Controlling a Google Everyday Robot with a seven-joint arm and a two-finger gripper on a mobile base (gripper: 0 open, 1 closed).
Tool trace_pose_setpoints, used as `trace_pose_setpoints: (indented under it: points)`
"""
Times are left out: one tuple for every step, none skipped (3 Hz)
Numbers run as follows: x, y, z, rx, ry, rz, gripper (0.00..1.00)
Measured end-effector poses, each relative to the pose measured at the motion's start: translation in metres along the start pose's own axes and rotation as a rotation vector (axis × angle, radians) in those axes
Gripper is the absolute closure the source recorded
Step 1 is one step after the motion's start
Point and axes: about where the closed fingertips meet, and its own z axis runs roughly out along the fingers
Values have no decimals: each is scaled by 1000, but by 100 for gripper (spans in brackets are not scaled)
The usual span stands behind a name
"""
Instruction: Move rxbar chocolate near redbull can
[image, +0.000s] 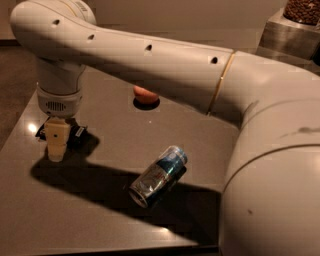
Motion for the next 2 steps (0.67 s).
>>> trace_pose_setpoints:
  points:
    - [0, -2, 4, -9, 14, 3, 41]
    - [7, -6, -5, 1, 12, 21, 72]
